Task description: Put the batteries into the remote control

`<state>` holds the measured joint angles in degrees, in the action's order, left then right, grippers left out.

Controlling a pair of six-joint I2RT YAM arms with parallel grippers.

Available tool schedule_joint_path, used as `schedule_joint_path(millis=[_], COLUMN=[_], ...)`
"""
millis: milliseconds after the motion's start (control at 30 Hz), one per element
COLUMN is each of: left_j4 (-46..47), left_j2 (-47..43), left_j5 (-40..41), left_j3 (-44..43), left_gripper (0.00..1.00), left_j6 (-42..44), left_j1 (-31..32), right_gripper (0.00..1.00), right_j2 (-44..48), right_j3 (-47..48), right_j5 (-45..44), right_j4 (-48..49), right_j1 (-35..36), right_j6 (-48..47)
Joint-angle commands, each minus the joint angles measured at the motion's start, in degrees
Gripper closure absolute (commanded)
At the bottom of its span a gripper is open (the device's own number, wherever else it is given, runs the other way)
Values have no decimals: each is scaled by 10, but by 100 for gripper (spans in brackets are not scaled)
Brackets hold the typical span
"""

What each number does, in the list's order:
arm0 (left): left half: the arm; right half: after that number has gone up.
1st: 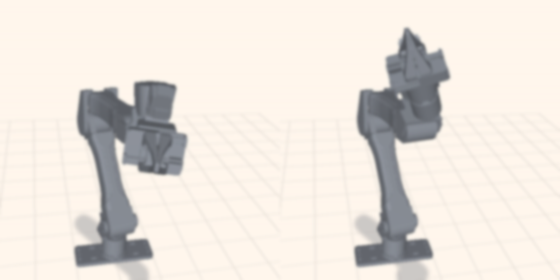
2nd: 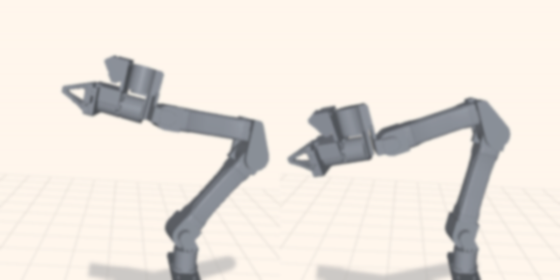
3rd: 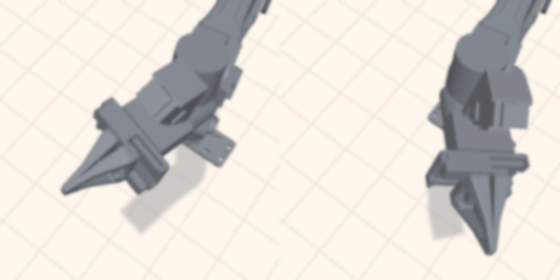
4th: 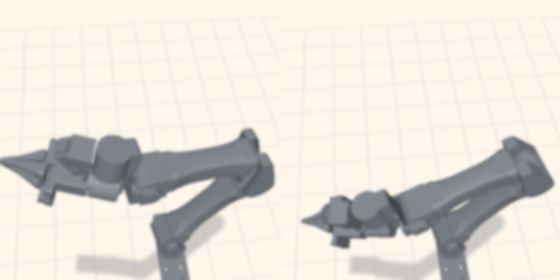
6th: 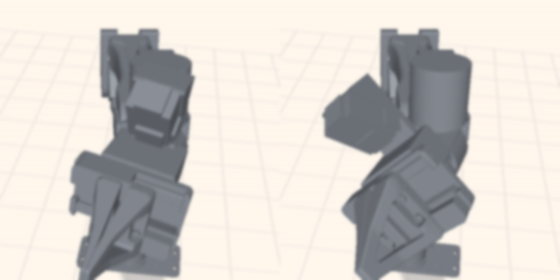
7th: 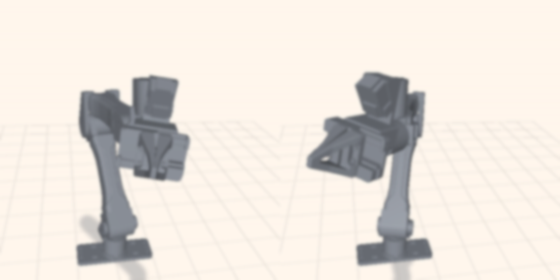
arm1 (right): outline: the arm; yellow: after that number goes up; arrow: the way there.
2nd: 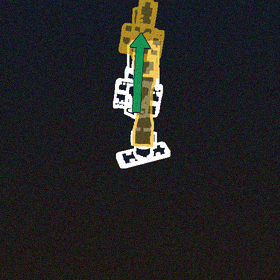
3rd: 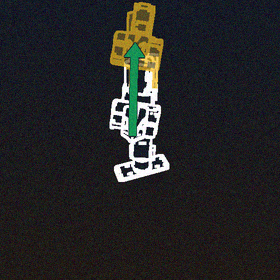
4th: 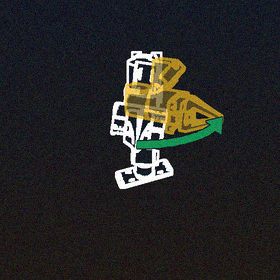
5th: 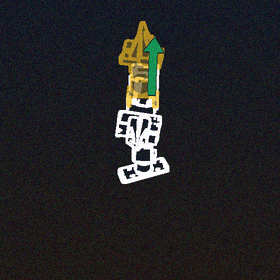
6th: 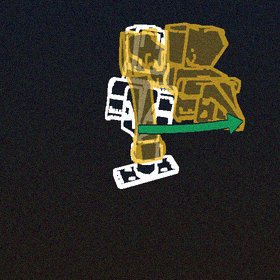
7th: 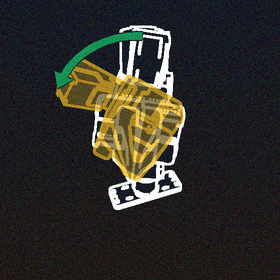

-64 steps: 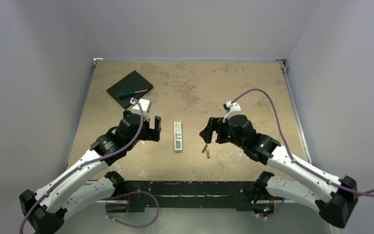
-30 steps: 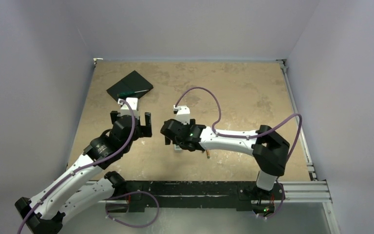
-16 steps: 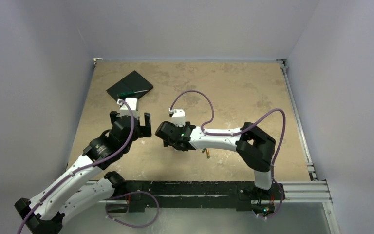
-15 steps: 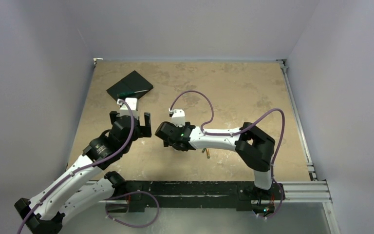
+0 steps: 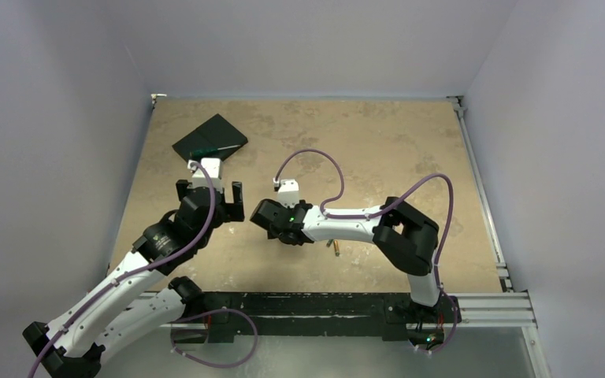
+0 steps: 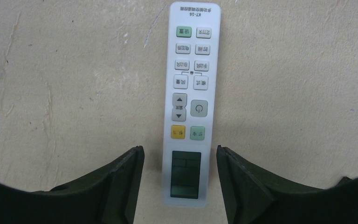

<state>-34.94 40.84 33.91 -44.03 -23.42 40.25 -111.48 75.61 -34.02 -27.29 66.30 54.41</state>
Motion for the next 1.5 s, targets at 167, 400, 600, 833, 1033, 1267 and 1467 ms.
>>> schedule_joint_path(millis=[167,400,600,833,1033,1267,1467], left_j4=[9,9,9,9,8,13,23], left_j2=[-4,-1,1,3,4,13,17], left_j5=[6,7,6,6,4,-21,-60], left_j3=[-19,-19,-18,-19,-18,-16,-15], left_gripper=[1,1,1,1,1,1,1], left_j6=[-4,-5,-5,-5,-6,-10,-38], left_j1=[-2,-2,-2,-2,-2,-2,-2], right_gripper=[40,41,42,58,91,100,100], right_j2=[-1,-8,-10,-9,16,76,162], right_j3=[-4,-10,-17,-22,-33,-69,-147], right_j5=[-27,-31,-31,-28,-24,-12,17], right_j4=[12,12,17,25,35,63,136], right_j1=[-6,-6,-7,-8,-8,-6,-1], right_j6=[17,18,19,19,10,-24,-53])
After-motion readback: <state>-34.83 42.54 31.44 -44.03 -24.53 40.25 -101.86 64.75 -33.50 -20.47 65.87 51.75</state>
